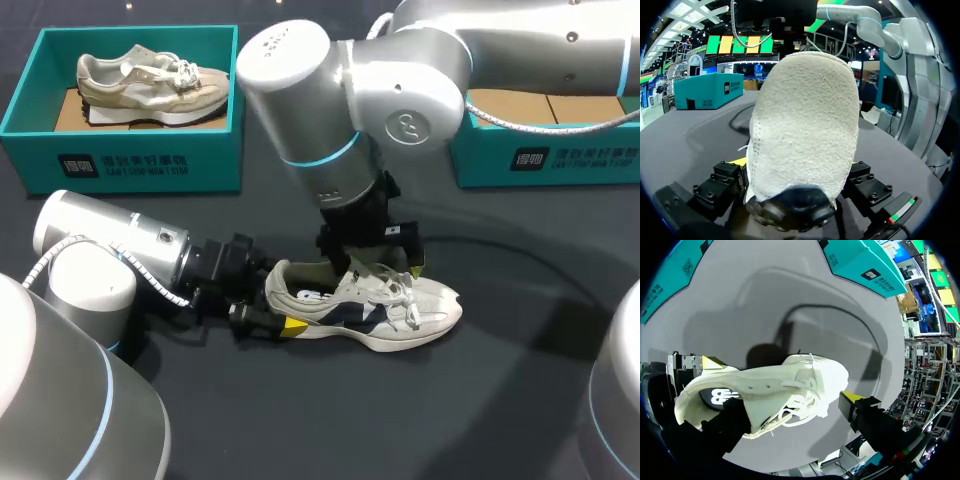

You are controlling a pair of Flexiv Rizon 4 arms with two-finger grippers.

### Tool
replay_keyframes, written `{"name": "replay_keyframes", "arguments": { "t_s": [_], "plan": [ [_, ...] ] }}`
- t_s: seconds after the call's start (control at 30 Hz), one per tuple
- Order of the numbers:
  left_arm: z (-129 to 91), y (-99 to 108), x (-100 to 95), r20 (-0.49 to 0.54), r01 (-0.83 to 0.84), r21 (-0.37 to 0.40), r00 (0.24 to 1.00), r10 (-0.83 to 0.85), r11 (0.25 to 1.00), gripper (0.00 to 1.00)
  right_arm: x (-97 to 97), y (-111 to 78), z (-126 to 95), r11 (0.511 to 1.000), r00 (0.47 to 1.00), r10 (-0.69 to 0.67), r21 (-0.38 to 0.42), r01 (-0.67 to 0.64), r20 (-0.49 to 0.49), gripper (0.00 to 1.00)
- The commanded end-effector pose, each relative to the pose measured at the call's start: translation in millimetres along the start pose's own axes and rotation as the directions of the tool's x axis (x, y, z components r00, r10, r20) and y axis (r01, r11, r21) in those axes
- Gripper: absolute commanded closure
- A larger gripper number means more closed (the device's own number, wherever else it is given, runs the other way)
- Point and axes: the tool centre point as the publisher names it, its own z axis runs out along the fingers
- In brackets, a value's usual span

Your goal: Take the shoe out of the shoebox, open the shoe tongue, remove and reinsert the insole, then place the shoe into the shoebox

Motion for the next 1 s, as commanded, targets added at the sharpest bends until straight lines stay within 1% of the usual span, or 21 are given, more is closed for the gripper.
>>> {"name": "replay_keyframes", "arguments": {
  "t_s": [0.03,0.07,0.1,0.17,0.27,0.4,0.57,0.73,1.0],
  "plan": [
    [1,0,-0.4,-0.001,0.000,-0.001,1.000,0.000,1.000,1.00,-8.5,0.0,0,0.999,0.999,0.031,0.019,-0.031,-0.032,0.19],
    [1,0,-0.4,-0.001,0.000,-0.001,1.000,0.000,1.000,1.00,-8.8,0.1,0,0.999,0.999,0.030,0.021,-0.030,-0.035,0.37],
    [1,0,-0.4,-0.001,0.000,-0.001,1.000,0.000,1.000,1.00,-8.9,-0.1,0,0.999,0.999,0.026,0.031,-0.025,-0.040,0.51],
    [1,0,-0.4,-0.001,0.000,-0.001,1.000,0.000,1.000,1.00,-9.5,0.3,-1,0.999,0.999,0.017,0.050,-0.014,-0.050,0.56],
    [1,0,-0.4,-0.001,0.000,-0.001,1.000,0.000,1.000,1.00,-9.8,1.0,-1,0.997,0.998,-0.007,0.080,0.012,-0.059,0.57],
    [1,0,-0.4,-0.001,0.000,-0.001,1.000,0.000,1.000,1.00,-6.9,1.6,-1,0.992,0.997,-0.037,0.120,0.044,-0.066,0.62],
    [1,0,-0.4,-0.001,0.000,-0.001,1.000,0.000,1.000,1.00,1.0,-3.0,-5,0.984,0.994,-0.077,0.156,0.087,-0.073,0.61],
    [1,0,-0.4,-0.001,0.000,-0.001,1.000,0.000,1.000,1.00,9.9,-9.9,-8,0.983,0.994,-0.091,0.156,0.100,-0.059,0.58],
    [1,0,-0.4,-0.001,0.000,-0.001,1.000,0.000,1.000,1.00,13.4,-19.6,-14,0.986,0.995,-0.089,0.139,0.094,-0.046,0.54]
  ]
}}
